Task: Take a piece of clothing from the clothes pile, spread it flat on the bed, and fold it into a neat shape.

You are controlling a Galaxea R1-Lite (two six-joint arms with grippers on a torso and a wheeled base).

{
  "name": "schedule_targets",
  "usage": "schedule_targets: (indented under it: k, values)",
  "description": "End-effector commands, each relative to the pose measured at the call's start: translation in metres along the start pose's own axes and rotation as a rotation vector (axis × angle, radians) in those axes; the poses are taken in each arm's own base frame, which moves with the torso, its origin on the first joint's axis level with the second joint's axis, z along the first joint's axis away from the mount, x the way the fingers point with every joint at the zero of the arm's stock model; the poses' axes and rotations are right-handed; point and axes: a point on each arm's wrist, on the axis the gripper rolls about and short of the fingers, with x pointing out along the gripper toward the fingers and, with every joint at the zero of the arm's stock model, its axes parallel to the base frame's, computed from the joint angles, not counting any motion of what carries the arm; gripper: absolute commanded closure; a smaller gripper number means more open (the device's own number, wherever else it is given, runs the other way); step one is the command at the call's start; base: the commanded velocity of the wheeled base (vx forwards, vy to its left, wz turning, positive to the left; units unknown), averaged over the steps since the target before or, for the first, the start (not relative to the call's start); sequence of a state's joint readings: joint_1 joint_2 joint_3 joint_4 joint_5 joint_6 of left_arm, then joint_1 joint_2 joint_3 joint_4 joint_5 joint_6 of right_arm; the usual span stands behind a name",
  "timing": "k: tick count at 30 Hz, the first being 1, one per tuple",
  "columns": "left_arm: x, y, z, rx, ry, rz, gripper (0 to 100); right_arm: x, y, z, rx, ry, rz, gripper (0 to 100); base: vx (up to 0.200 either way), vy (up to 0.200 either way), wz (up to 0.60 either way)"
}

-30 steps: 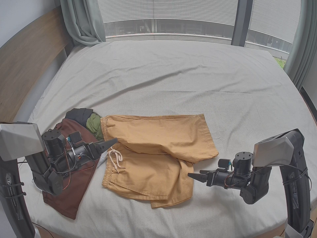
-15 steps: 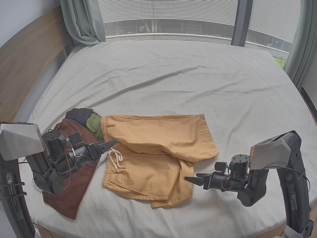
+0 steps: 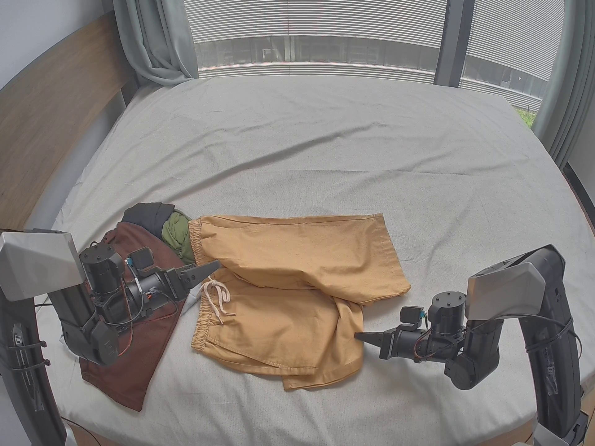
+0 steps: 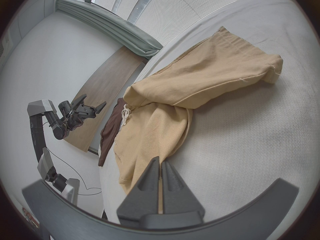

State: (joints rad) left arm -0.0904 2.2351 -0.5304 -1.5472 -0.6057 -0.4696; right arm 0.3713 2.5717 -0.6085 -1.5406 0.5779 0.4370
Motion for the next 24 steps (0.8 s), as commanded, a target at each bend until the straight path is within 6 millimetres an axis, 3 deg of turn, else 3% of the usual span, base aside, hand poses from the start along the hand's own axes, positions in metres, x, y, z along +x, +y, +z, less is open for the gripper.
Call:
schedule_targets:
  k: [1,14,24]
  values:
    - [0.0,0.001,0.0,-0.002,0.0,0.001,0,-0.01,0.016,0.013,-0.02,-0.017,0.038,100,0.0,0.0,0.0]
    - [0.0,0.001,0.0,-0.001,0.001,0.002,0,-0.007,0.024,0.018,-0.043,-0.015,0.092,100,0.0,0.0,0.0]
    - [-0.001,0.001,0.001,0.001,-0.004,0.003,0,0.021,0.026,0.014,-0.08,-0.019,0.135,100,0.0,0.0,0.0]
